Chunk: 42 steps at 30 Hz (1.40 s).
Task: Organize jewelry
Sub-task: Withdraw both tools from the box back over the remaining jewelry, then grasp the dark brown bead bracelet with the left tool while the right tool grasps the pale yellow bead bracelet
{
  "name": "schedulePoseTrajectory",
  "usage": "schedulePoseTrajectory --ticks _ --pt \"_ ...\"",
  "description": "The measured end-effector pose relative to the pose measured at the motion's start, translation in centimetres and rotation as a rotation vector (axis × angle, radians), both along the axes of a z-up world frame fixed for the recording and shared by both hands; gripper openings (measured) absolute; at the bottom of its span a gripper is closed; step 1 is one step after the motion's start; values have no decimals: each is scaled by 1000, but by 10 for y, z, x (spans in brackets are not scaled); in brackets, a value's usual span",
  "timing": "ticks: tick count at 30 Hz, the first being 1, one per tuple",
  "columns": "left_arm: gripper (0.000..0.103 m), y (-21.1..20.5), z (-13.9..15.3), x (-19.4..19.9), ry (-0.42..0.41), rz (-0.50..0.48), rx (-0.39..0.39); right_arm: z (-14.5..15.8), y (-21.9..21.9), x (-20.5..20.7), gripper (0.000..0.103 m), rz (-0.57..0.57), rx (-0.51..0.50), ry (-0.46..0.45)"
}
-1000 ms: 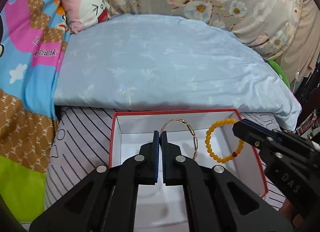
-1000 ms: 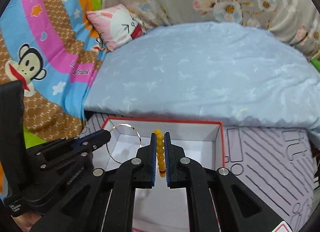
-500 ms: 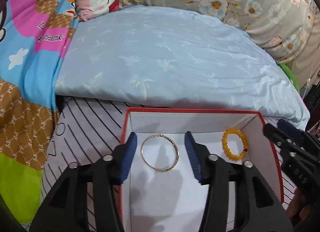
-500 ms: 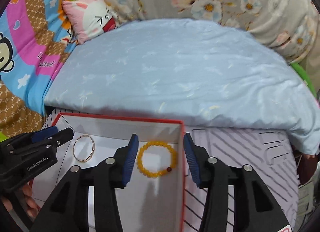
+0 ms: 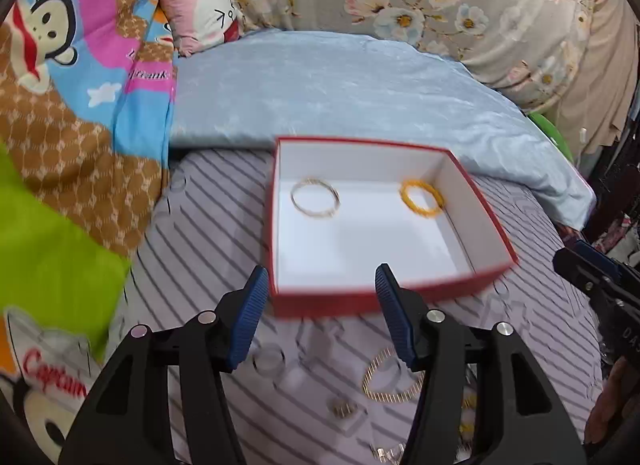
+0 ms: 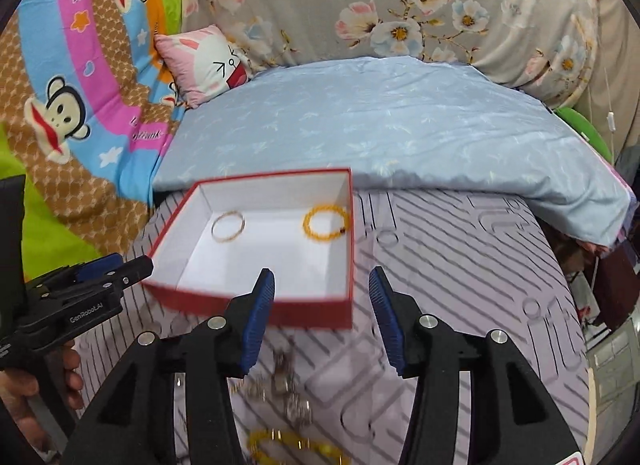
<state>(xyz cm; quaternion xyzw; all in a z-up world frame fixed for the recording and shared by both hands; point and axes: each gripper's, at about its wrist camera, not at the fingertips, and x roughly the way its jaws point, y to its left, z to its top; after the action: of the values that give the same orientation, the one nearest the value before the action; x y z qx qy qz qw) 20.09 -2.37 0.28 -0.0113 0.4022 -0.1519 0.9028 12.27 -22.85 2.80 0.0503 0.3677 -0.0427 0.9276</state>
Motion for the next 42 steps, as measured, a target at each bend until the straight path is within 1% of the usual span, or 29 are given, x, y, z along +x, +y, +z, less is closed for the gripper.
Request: schedulePoseTrajectory --ticks 2,6,9,13,15,19,22,26,28,30,33,35,37,41,42 --pt "54 0 -2 -23 6 -6 5 -4 4 -20 49 1 6 15" --pt "54 3 -6 -56 14 -17 3 -11 7 -52 49 -6 26 41" --pt "54 6 -12 -75 47 -17 -13 -19 10 -73 49 -10 31 63" --pt "54 9 -19 -97 72 -19 -14 -30 10 -94 49 -20 48 94" --pt "54 11 -24 -106 84 -21 -18 -34 10 -103 49 -27 53 105" --pt "54 10 -33 -122 97 -37 4 -43 10 -119 49 -32 68 132" --pt "54 9 -44 -132 124 -54 11 -48 10 -127 49 -34 73 145" --pt "54 6 -58 -144 152 -69 23 -51 11 -134 49 -34 79 155" --pt "53 5 -66 -146 174 -69 17 -53 11 -135 49 -37 85 159" --pt "53 4 -69 -147 178 -66 13 -55 11 -137 49 -38 89 162" --pt "49 -1 -76 -149 174 -76 29 -56 11 -138 49 -38 91 164" --pt "44 -6 -81 -148 174 -80 43 -55 10 -138 49 -38 95 164" --pt "37 -9 -82 -149 142 -78 72 -56 10 -138 49 -38 97 164" --pt "30 -12 -84 -148 115 -82 97 -58 11 -137 49 -37 98 169" --pt "24 -13 -84 -148 108 -82 104 -59 11 -136 49 -36 100 171"
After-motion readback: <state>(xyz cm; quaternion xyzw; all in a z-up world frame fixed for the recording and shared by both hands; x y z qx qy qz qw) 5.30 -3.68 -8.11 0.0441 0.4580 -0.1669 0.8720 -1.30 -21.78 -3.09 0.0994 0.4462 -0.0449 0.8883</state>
